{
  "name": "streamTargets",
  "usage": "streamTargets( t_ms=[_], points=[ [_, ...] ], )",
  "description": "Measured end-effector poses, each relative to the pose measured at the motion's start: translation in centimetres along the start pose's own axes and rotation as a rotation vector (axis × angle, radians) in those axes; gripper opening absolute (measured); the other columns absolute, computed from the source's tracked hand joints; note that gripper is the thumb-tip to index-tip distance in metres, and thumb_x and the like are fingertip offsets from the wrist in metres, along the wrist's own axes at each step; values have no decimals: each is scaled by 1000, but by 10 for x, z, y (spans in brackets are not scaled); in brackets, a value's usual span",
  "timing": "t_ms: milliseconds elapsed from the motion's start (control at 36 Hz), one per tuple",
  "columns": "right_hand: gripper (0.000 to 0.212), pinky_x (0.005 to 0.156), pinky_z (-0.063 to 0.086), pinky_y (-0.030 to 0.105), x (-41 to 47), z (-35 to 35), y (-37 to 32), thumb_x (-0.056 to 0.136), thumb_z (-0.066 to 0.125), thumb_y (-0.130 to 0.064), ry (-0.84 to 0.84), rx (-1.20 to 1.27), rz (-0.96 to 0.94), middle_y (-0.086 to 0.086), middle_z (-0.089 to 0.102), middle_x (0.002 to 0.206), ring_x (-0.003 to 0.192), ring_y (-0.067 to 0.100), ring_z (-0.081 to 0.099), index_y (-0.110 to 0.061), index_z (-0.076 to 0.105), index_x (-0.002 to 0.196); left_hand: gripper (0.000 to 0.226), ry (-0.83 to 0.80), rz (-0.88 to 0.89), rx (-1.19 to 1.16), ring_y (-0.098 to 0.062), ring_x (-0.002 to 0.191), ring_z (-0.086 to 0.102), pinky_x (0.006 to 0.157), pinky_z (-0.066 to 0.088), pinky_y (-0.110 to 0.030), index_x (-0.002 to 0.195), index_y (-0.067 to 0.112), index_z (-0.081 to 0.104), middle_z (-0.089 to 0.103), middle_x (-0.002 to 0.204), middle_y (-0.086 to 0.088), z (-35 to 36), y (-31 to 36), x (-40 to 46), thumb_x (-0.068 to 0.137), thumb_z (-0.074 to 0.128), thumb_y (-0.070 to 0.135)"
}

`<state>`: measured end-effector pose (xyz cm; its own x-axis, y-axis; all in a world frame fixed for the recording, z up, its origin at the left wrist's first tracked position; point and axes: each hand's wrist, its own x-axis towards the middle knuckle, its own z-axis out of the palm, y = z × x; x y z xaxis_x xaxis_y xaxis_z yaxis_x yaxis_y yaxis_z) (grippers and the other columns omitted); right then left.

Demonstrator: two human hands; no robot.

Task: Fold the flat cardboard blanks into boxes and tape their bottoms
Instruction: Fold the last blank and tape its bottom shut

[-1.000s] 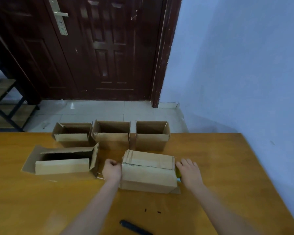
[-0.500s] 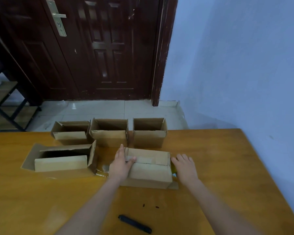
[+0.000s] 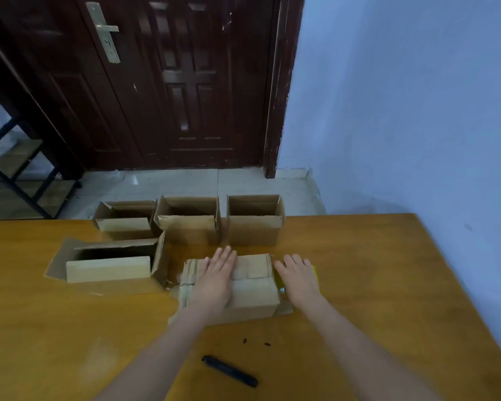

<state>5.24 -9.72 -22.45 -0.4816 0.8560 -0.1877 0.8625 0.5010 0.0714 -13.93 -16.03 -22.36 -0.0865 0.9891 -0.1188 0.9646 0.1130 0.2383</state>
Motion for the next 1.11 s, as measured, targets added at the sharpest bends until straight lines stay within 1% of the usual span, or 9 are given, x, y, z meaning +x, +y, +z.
streamTargets(
  t_ms=[167, 278, 361, 472, 583, 667, 778, 944, 1111],
  points=[
    [56, 95, 32, 38, 2, 2, 1, 79, 63, -5, 5, 8, -35, 10, 45, 126, 119, 29, 39, -15, 41, 129, 69, -36, -51, 72, -16, 141, -26, 115, -17, -42, 147, 29, -17, -25, 151, 8, 23, 12, 14, 89, -1, 64],
    [58, 94, 32, 38, 2, 6, 3, 78, 65, -7, 3, -7, -26, 10, 45, 126, 118, 29, 39, -15, 40, 130, 71, -66, -60, 112, -20, 139, -29, 113, -19, -44, 142, 30, -25, -29, 151, 3, 23, 13, 13, 81, -15, 64],
    [59, 92, 34, 38, 3, 3, 1, 75, 68, -8, -8, -3, -32, 9, 47, 123, 116, 28, 42, -15, 42, 128, 61, -101, -76, 125, -25, 142, -24, 112, -19, -46, 146, 32, -19, -21, 156, -2, 17, 20, 15, 93, -3, 56],
    [60, 70, 46, 34, 5, 7, 0, 43, 89, -18, 38, -48, 7, 4, 61, 91, 86, 23, 57, -20, 63, 96, 54, -139, 40, 31, -18, 145, -15, 114, -16, -41, 152, 26, 1, -5, 160, 1, 11, 47, 26, 102, 14, 40],
    [44, 92, 37, 40, 5, 4, 2, 82, 63, -12, 13, -22, -58, 10, 50, 122, 116, 30, 45, -14, 47, 123, 63, -127, 27, 77, -19, 145, -17, 115, -15, -45, 151, 28, -4, -11, 159, 1, 22, 57, 29, 96, 4, 57],
    [44, 84, 42, 39, 7, 2, 5, 74, 73, -17, 56, -28, -36, 8, 56, 112, 107, 29, 52, -15, 55, 113, 63, -127, 19, 131, -21, 146, -12, 115, -13, -46, 150, 31, -8, -9, 160, 1, 26, 56, 30, 94, 3, 59],
    [52, 94, 36, 36, 7, 5, 17, 82, 64, -19, -47, 44, -131, 6, 45, 130, 122, 26, 41, -13, 41, 129, 63, -111, 58, 100, -21, 147, -4, 115, -12, -46, 151, 32, -4, -2, 160, 2, 26, 51, 31, 95, 6, 59],
    [55, 91, 36, 37, 1, 3, 61, 81, 66, -22, -165, 283, -72, 2, 49, 128, 120, 24, 46, -22, 41, 130, 58, -91, 80, 28, -17, 147, -3, 118, -8, -44, 151, 32, 0, 2, 160, 5, 25, 47, 28, 98, 8, 53],
    [52, 102, 26, 42, 13, 3, 38, 88, 58, -18, -170, -199, -165, 7, 53, 127, 121, 25, 46, -25, 36, 135, 58, -87, 68, 45, -17, 147, -4, 118, -8, -43, 150, 35, -3, 1, 160, 6, 28, 46, 28, 97, 8, 55]
  ],
)
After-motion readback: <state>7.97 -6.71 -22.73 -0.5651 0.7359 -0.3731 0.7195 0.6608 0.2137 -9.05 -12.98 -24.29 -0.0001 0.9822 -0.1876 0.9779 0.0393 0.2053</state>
